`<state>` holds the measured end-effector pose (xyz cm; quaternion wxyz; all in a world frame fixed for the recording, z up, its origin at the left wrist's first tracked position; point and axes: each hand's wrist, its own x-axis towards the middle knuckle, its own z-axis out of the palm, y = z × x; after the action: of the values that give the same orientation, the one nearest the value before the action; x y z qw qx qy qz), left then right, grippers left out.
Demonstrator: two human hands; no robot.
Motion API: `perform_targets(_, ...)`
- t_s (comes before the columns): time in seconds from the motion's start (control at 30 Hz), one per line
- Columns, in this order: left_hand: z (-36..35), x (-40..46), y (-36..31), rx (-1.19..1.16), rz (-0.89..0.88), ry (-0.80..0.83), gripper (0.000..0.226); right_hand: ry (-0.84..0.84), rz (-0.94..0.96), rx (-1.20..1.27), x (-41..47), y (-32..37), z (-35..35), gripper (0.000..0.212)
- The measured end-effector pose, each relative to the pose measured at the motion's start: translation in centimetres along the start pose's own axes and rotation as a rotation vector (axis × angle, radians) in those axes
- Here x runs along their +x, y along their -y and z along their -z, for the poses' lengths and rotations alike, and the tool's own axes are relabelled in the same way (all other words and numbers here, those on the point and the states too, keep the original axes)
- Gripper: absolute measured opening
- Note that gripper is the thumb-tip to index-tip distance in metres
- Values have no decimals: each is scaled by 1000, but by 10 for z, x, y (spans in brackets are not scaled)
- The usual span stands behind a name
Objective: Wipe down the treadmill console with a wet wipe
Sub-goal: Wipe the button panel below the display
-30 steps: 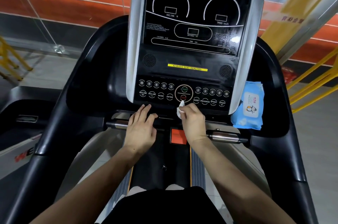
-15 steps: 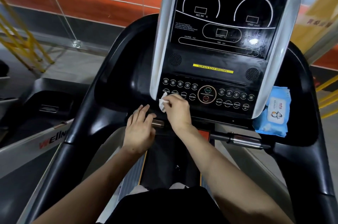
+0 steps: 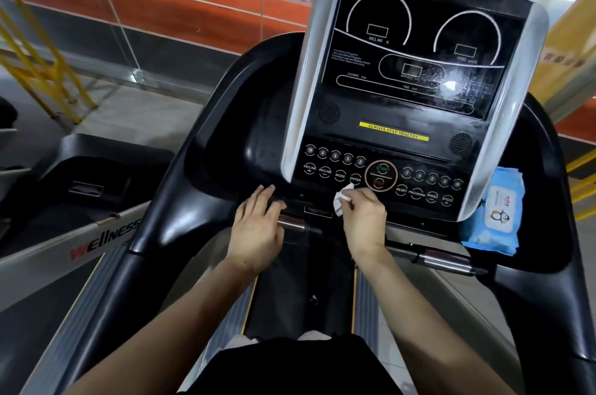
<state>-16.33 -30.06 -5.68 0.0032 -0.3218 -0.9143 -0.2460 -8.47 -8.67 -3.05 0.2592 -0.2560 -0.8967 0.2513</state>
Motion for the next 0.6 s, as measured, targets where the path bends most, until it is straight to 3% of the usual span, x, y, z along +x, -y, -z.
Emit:
perform_targets(0.33,9,-9,16,28,-2,-64,41,118,187,-88,32,73,-45,8)
perform_targets(0.47,6,-9,13,16,-14,-22,40,180,213,-162,25,59,-35,10)
perform_targets(0.6,4,-6,9,-5,-26,-7,40,117,125,-213,5,14,-7,11)
